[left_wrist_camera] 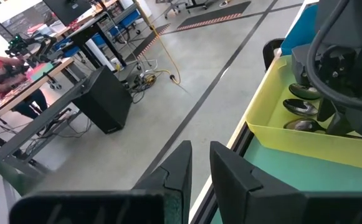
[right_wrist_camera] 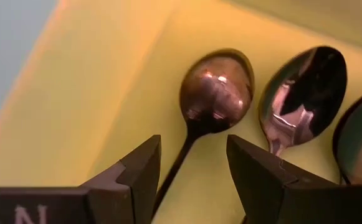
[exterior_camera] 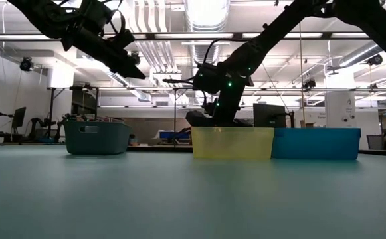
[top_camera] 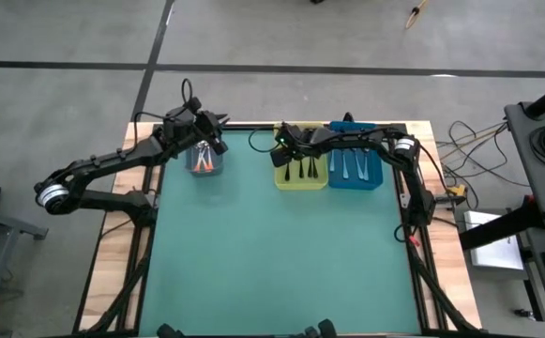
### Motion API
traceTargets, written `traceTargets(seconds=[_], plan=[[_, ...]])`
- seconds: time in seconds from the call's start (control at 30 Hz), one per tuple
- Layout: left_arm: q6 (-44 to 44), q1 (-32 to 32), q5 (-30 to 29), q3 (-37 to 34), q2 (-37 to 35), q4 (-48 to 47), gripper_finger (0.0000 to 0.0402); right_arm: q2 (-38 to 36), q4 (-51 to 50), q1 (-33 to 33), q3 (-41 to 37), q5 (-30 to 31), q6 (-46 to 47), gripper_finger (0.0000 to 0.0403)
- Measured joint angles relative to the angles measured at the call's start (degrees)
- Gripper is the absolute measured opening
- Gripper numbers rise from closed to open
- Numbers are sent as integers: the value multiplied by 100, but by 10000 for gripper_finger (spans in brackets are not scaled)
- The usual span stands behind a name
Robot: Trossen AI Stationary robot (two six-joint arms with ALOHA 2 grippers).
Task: Sort silverware by color (type)
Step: Adjust the black spoon on the yellow bin
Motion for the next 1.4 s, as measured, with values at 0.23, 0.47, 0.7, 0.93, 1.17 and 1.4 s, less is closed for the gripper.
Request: traceTargets(seconds=[0.23, 0.47, 0.7, 0.93, 1.17, 1.4], plan=[[-20, 1, 1, 0, 0, 0, 40, 0, -2, 0, -68, 40, -144, 173], [-20, 0, 1, 0, 0, 2, 40, 0, -10, 0, -77, 38, -209, 164], [-20, 1, 1, 0, 0, 2, 40, 0, -116, -1, -90, 33, -342, 124], [-20, -1, 1, 0, 0, 2, 40, -11, -514, -42, -88, 35, -458, 74], [-20, 0, 1, 0, 0, 2, 40, -11, -492, -39, -88, 29, -458, 34], [-20, -1, -1, 0, 2, 4, 40, -11, -376, -49, -85, -125, -408, 11]])
